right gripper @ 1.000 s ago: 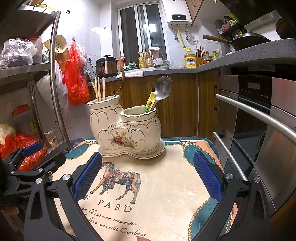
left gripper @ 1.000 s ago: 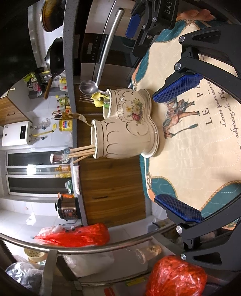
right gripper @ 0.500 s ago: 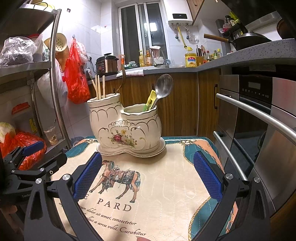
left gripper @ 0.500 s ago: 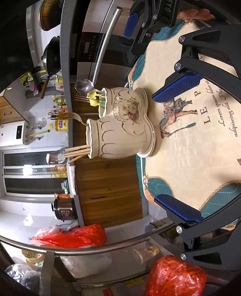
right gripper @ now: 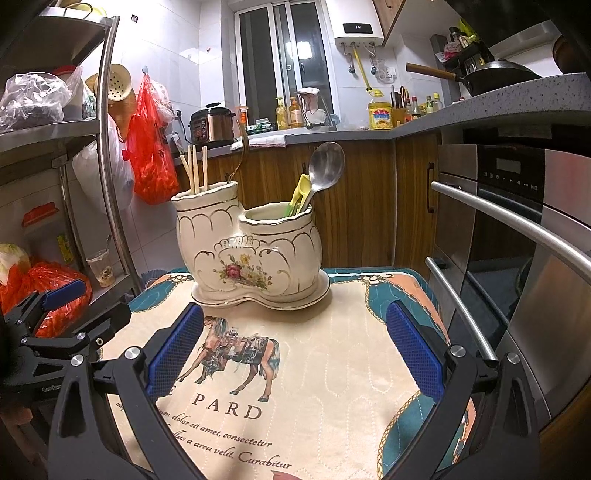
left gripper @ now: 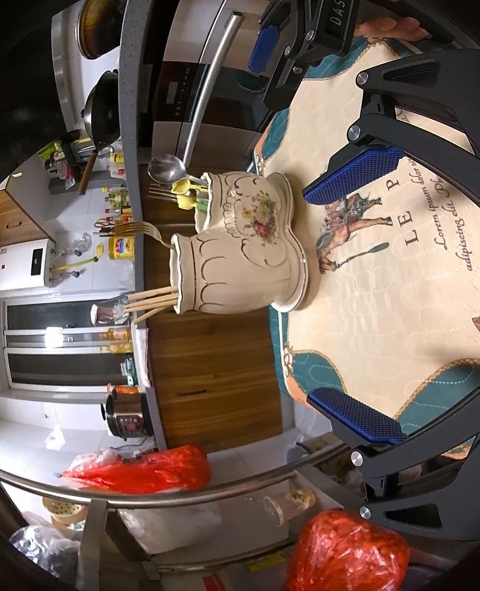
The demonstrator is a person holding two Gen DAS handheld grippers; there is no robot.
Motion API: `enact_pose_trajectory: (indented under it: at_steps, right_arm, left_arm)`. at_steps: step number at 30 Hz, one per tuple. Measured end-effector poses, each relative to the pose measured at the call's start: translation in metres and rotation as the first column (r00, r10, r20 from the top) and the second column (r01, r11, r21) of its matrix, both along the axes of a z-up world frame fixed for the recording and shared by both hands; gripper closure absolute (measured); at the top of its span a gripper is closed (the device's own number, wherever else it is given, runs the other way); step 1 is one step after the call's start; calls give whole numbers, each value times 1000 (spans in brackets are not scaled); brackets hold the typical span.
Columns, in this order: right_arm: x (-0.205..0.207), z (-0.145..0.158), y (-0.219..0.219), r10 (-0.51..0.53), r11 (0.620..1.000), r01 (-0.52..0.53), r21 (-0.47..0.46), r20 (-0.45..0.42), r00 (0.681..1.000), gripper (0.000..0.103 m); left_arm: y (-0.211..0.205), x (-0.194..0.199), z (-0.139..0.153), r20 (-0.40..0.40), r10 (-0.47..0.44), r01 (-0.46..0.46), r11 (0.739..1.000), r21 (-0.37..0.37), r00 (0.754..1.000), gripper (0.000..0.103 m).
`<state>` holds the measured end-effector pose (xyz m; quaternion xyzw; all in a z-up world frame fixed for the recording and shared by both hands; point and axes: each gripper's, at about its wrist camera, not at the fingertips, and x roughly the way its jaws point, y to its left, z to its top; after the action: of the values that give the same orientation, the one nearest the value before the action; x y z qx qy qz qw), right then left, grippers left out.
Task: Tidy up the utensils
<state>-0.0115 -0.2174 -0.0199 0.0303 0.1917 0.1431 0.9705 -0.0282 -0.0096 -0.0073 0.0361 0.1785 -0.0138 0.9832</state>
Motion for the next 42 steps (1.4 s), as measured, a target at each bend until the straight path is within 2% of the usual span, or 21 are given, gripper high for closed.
enact_pose_trajectory:
  at_steps: [10, 14, 17, 20, 25, 33, 38, 40, 42]
  right_arm:
    - [3, -4, 4, -5, 1000, 5, -19, -24, 1000, 5]
    - [13, -9, 1, -38, 999, 36, -25, -82, 996, 5]
    - [26, -16, -6, -71, 997, 69, -16, -166, 984, 5]
    - [35, -24, -10, -96, 995, 95, -17, -232, 968, 5]
    - [55, -37, -6, -141, 989, 114, -98, -353, 925, 5]
    - [73, -56, 19, -157, 966, 34, -255, -477, 865, 5]
    - [70, -58, 16, -153, 972, 42, -233, -483, 862, 5]
    - [68, -54, 13, -165, 972, 68, -225, -448, 879, 5]
    - [58, -43, 7, -161, 979, 101, -176, -374, 913, 5]
  left_arm:
    - [3, -2, 0, 1, 2, -2, 1000, -2, 1000, 5]
    - [6, -2, 0, -9, 1, -1, 1000, -9, 1000, 5]
    - [8, -1, -1, -21, 3, -3, 1000, -12, 1000, 5]
    - [9, 2, -2, -36, 5, -6, 1000, -14, 999, 5]
    - [11, 6, -5, -61, 5, -7, 1000, -27, 998, 5]
    - [14, 10, -8, -89, 7, -10, 999, -35, 996, 5]
    - [16, 11, -8, -90, 3, -7, 999, -45, 996, 5]
    - [16, 12, -8, -90, 2, -6, 999, -46, 996, 5]
    - [16, 12, -8, -91, 0, -4, 999, -45, 996, 5]
